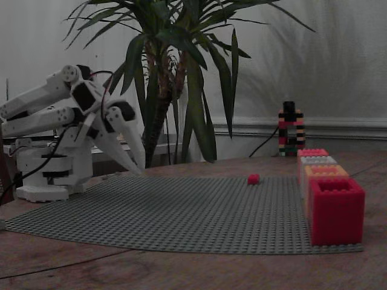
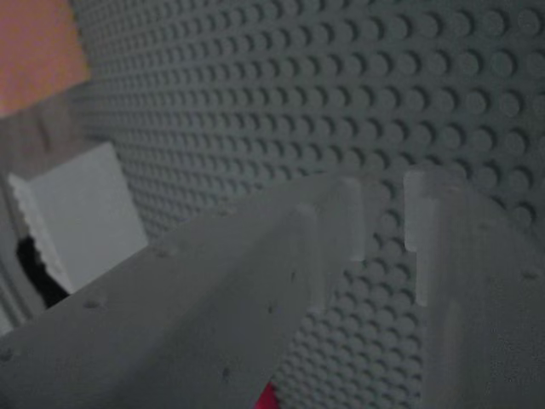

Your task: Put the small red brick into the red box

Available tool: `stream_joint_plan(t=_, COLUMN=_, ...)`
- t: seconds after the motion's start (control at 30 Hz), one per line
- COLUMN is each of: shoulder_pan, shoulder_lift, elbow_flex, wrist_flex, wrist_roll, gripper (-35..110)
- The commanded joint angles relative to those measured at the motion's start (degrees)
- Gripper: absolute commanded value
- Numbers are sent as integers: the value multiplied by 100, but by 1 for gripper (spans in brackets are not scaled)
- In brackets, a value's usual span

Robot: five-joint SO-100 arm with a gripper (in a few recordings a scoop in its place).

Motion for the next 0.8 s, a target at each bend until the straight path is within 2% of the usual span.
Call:
stream_joint_plan(t=0.0, shoulder_pan=-141, shoulder_lift=62, elbow_flex=18, wrist_flex=132, wrist_roll=176, gripper=0)
stream_joint_plan(t=0.77, shoulder_pan=-149, shoulder_lift=-220, elbow_flex=-114, wrist_flex=-105, wrist_roll=308, gripper=0)
